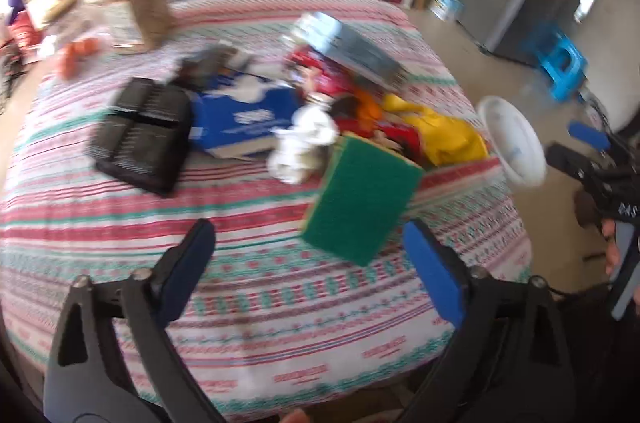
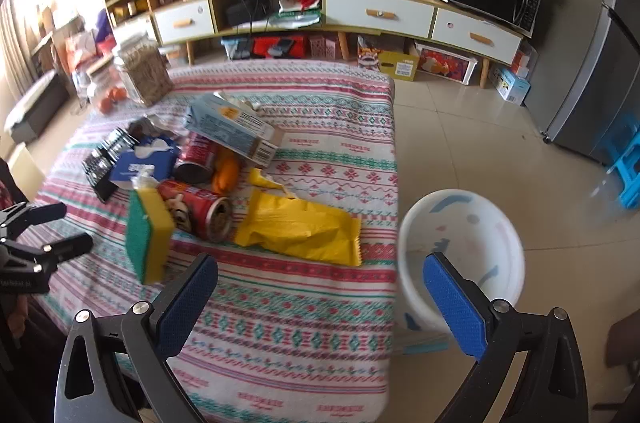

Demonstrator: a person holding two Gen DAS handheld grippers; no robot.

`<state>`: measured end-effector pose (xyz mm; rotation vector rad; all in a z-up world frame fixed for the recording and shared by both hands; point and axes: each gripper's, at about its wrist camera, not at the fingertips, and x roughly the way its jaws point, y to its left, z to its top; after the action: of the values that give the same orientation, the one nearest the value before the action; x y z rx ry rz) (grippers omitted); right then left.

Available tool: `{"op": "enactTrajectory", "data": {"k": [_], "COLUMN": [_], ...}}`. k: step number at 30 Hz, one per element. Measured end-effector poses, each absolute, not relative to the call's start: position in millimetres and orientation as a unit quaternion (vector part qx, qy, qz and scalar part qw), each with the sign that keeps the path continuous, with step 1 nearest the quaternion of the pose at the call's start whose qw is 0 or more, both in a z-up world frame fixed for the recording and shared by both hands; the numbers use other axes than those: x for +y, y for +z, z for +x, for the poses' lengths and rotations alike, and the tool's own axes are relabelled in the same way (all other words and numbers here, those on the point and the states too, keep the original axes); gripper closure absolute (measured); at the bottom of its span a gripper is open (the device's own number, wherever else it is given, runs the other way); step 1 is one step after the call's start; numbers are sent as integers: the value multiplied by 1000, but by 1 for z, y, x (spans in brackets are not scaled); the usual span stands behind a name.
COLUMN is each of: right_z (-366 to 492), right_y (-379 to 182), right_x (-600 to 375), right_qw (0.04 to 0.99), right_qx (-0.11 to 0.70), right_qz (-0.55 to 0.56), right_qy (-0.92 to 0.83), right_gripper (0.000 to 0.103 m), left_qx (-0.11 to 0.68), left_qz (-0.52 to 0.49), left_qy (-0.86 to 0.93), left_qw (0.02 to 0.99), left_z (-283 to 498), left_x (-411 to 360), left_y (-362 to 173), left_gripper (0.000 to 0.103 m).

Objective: Collect trash
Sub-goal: 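Grasp the green sponge with the left tool while the right tool grasps the yellow wrapper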

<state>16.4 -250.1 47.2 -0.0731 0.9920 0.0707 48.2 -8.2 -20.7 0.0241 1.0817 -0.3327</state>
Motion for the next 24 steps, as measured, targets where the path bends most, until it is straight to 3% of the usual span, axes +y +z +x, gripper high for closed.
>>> {"op": "enactTrajectory", "data": {"k": [1, 3, 15, 24], "right_z": [20, 28, 69, 98], "right_y": [44, 37, -19, -40], "right_x": [-250, -251, -261, -275], "right_qw": [873, 864, 812, 795], "right_qx": [484, 500, 579, 601], "right_qz": [-41, -42, 13, 45], "right_qy": [36, 42, 75, 63], "right_gripper": [0, 0, 0, 0], "left_qx": [518, 523, 561, 568], "left_qz": [23, 38, 26, 5], "left_qy": [-167, -177, -224, -231], "left_qw": [839, 833, 796, 789], "left_z": [52, 57, 86, 78], "left_x": [-16, -27, -47, -45], "left_y": [-25, -32, -70, -68], "left_gripper": [22, 24, 25, 25]}}
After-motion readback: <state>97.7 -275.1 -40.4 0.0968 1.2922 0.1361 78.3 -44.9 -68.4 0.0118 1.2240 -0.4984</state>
